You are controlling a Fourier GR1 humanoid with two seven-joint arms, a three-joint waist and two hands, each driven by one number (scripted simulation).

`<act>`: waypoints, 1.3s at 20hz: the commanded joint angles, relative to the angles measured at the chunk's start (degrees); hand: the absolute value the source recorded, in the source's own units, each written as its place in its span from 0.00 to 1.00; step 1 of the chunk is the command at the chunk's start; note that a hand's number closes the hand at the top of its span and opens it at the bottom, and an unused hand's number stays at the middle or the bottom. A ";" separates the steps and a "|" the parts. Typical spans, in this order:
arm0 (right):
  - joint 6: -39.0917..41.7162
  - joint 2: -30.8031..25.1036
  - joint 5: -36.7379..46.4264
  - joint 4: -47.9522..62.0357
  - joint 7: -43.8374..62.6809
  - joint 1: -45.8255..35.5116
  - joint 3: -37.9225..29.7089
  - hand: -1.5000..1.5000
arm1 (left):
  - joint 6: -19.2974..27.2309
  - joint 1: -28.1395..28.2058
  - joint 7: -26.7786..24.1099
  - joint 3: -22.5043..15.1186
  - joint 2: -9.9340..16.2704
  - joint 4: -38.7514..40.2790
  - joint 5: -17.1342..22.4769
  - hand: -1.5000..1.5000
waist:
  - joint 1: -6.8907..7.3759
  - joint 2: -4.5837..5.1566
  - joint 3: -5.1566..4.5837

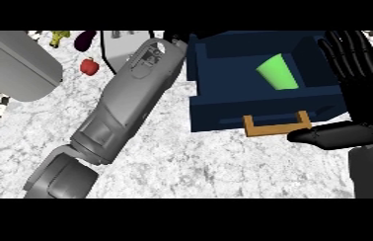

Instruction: Pick up the cup, place it into the drawer and close the drawer

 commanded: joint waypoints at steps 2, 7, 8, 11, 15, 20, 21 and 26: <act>1.50 0.32 -0.85 0.01 -1.27 0.45 0.78 0.00 | -1.87 -1.20 1.71 -5.47 -0.01 7.04 2.70 1.00 | -2.91 0.78 0.06; 2.11 -0.09 -0.74 0.30 -1.31 -2.34 1.60 0.00 | -5.44 0.25 2.98 -10.64 -0.01 9.77 3.43 1.00 | -4.41 1.20 0.05; 1.99 0.31 -0.88 1.38 -0.88 -2.77 1.89 0.00 | -4.51 -0.21 3.93 -11.54 -0.01 9.25 4.17 1.00 | -5.72 1.46 0.08; 1.15 1.46 0.14 2.14 -1.00 -4.90 3.33 0.00 | -5.65 0.82 2.73 -14.31 -0.01 9.38 4.01 0.00 | -6.00 1.74 0.05; 3.66 1.55 -1.64 3.75 -1.62 -5.78 4.38 0.00 | -4.47 3.22 -0.51 -12.80 -0.01 5.71 9.90 0.00 | -7.01 2.04 0.02; 11.24 2.92 -8.12 2.99 -0.64 -6.31 9.49 1.00 | -6.59 4.36 -5.55 -10.93 -0.01 2.49 15.94 0.00 | -7.52 2.07 -0.06; 13.05 2.25 -9.36 2.86 0.04 -7.68 10.18 1.00 | -7.10 4.91 -7.25 -10.58 -0.01 2.38 16.70 0.00 | -6.61 1.99 -0.11; 21.96 -2.42 -10.93 2.79 4.98 -5.15 15.98 1.00 | -5.02 4.60 -11.25 -9.27 -0.01 1.04 21.54 0.00 | -5.08 0.98 -0.14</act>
